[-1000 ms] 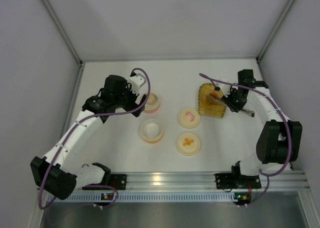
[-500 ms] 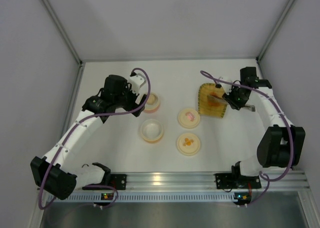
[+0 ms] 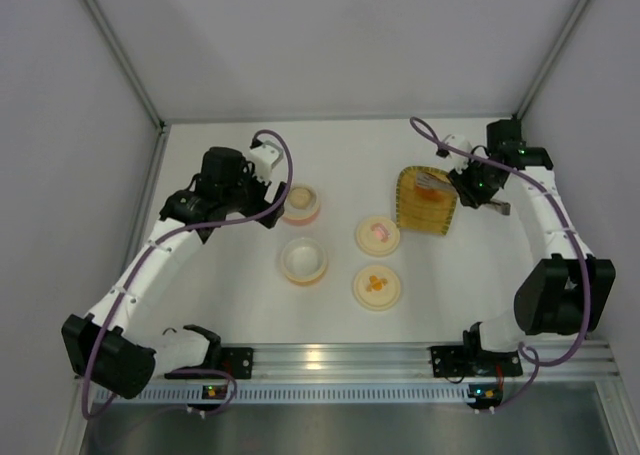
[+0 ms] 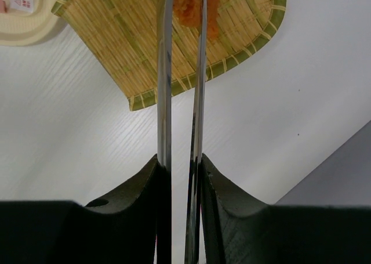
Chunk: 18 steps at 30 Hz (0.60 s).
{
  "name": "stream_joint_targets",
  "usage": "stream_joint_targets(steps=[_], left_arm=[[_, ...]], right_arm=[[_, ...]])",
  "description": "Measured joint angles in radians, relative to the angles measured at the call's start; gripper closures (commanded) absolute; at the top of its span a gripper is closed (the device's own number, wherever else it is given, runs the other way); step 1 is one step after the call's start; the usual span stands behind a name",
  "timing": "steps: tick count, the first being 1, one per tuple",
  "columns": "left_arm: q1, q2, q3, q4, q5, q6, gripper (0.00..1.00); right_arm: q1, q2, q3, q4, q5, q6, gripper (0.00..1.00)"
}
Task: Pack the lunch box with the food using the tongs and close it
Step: Pick up the fake food from the plate.
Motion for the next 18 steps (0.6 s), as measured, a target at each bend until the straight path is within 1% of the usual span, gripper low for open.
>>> stream_joint_targets(steps=[6, 9, 14, 18], left_arm=[[0.150, 0.021, 0.020, 0.004, 0.061, -0.071, 0.02], [0.193, 0.034, 0.030, 0.005, 0.079, -0.097, 0.02], [0.218, 0.034, 0.031, 0.005, 0.107, -0.128, 0.02], [0.292, 0.037, 0.032, 0.005, 0.147, -0.159, 0.01]], right_arm=[[0.010, -0.002, 0.073, -0.040, -0.060, 0.094, 1.00], [0.043, -0.013, 0.082, -0.046, -0.076, 0.139, 1.00], [0.186, -0.041, 0.087, -0.069, -0.095, 0.217, 1.00], [0.343, -0.057, 0.086, -0.069, -0.114, 0.286, 1.00]])
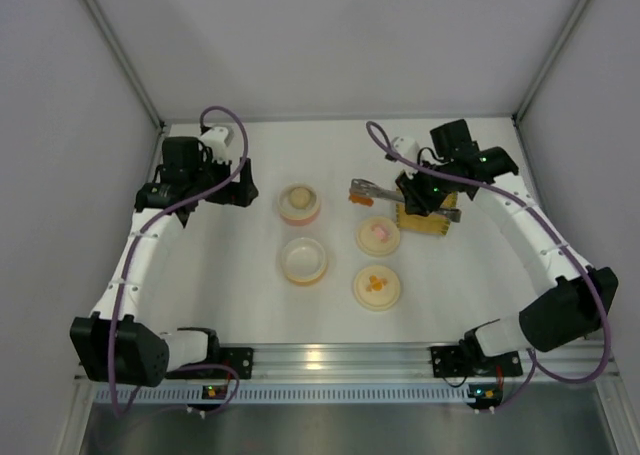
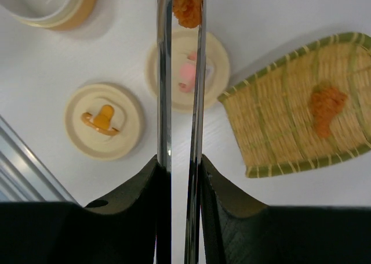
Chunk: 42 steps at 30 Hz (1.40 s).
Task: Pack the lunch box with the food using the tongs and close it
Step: Place the fake food in the packing box.
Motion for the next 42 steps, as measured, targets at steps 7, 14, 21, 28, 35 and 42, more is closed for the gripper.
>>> stream_joint_targets(steps=[7, 14, 21, 28, 35, 42], left_arm=[[0.126, 0.025, 0.001, -0.003, 0.063, -0.046, 0.02], [0.145, 0.025, 0.001, -0.004, 0.074, -0.057, 0.02], [0.146, 0.025, 0.001, -0.005, 0.077, -0.056, 0.02], [0.146, 0.025, 0.001, -0.005, 0.077, -0.055, 0.02], [0.146, 0.025, 0.001, -0.005, 0.077, -0.055, 0.02], [0.146, 0.025, 0.001, -0.005, 0.077, -0.053, 0.02]], right_arm=[[0.269, -0.010, -0.009, 0.010, 0.003, 0.092, 1.00], [0.467, 0.029, -0.015, 0.051, 0.018, 0.150, 1.00], [0.525, 0.129, -0.025, 0.085, 0.045, 0.192, 1.00], [0.528, 0.196, -0.025, 0.096, 0.089, 0.219, 1.00], [0.535, 0.197, -0.025, 0.099, 0.116, 0.225, 1.00], [0.565, 0.204, -0.026, 0.105, 0.141, 0.225, 1.00]])
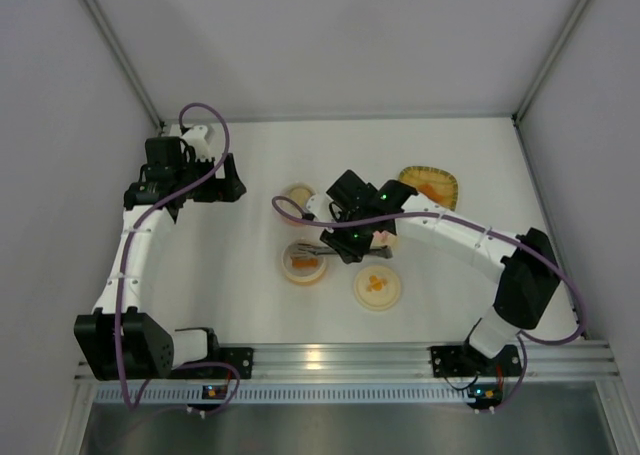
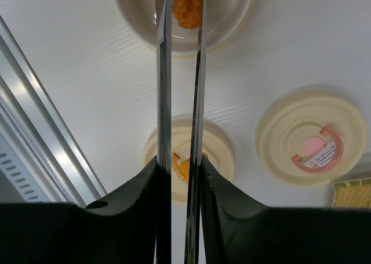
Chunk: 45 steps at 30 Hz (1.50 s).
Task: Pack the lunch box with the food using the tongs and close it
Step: Place the fake food in the packing box, then pick up the fake food from the plate.
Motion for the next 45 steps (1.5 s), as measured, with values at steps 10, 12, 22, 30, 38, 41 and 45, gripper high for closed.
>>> stream_joint_targets(steps=[10, 12, 22, 30, 38, 41, 45], left_arm=[[0.000, 0.000, 0.000, 0.000, 0.000, 0.003, 0.01], [0.000, 0.000, 0.000, 0.000, 0.000, 0.003, 0.02], [0.000, 0.000, 0.000, 0.000, 0.000, 0.025, 0.02], [0.000, 0.000, 0.000, 0.000, 0.013, 0.032, 0.02], [0.000, 0.000, 0.000, -0.003, 0.056, 0.049, 0.02], [0.000, 0.000, 0.000, -0.003, 0.069, 0.053, 0.02], [0.000, 0.000, 0.000, -0.004, 0.078, 0.060, 0.02]], right_arm=[[0.016, 0.024, 0.000, 0.001, 0.002, -0.001, 0.80], [0.018, 0.024, 0.000, 0.000, 0.001, -0.001, 0.76], [0.019, 0.024, 0.000, -0.001, 0.006, -0.007, 0.62], [0.017, 0.004, 0.021, -0.008, 0.042, -0.009, 0.64], [-0.104, -0.100, 0.071, -0.009, 0.052, -0.030, 0.64], [-0.232, -0.145, 0.070, -0.008, 0.051, -0.052, 0.63], [-0.414, -0.201, 0.033, -0.003, 0.064, -0.099, 0.63]])
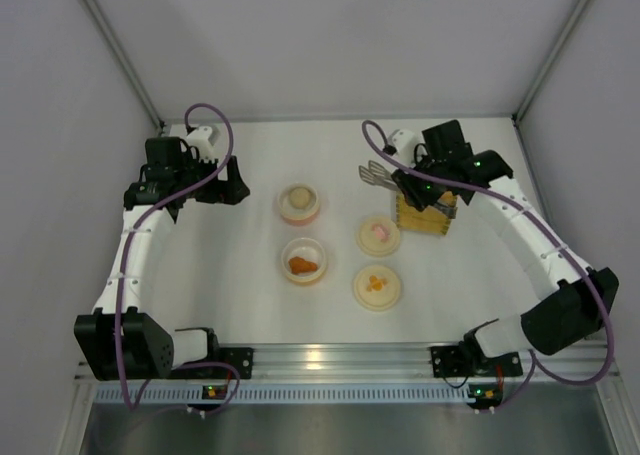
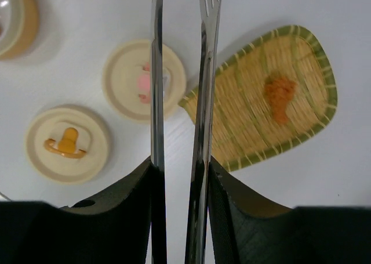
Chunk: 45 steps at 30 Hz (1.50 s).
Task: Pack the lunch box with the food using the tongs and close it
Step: Pick up the fake food from the plate.
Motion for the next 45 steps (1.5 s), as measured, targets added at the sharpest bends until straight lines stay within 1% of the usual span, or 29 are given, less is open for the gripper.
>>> stream_joint_targets(steps=[4, 9, 13, 19, 23, 30, 37, 45], left_arm=[[0.000, 0.000, 0.000, 0.000, 0.013, 0.006, 0.02], [0.000, 0.000, 0.000, 0.000, 0.020, 0.009, 0.02], [0.000, 0.000, 0.000, 0.000, 0.025, 0.010, 0.02], [0.000, 0.000, 0.000, -0.002, 0.026, 0.013, 0.02], [0.000, 0.001, 0.000, -0.003, 0.026, 0.015, 0.01], [0.000, 0.003, 0.000, -0.004, 0.026, 0.017, 0.02], [0.000, 0.005, 0.000, -0.006, 0.026, 0.017, 0.02], [0.000, 0.021, 0.000, -0.006, 0.026, 0.017, 0.02]], right_arm=[[-0.161, -0.033, -0.042, -0.012, 0.001, -0.076, 0.63], [-0.355, -0.026, -0.061, -0.019, -0.004, -0.195, 0.63], [-0.447, 0.014, -0.061, -0.026, 0.000, -0.288, 0.63], [-0.483, 0.107, -0.060, -0.051, -0.004, -0.384, 0.63], [-0.498, 0.139, -0.060, -0.058, -0.004, -0.409, 0.63], [-0.500, 0.183, -0.059, -0.056, -0.001, -0.420, 0.62], [-0.500, 0.220, -0.040, -0.056, 0.000, -0.428, 0.58], [-0.500, 0.244, -0.028, -0.052, 0.000, -0.435, 0.57]])
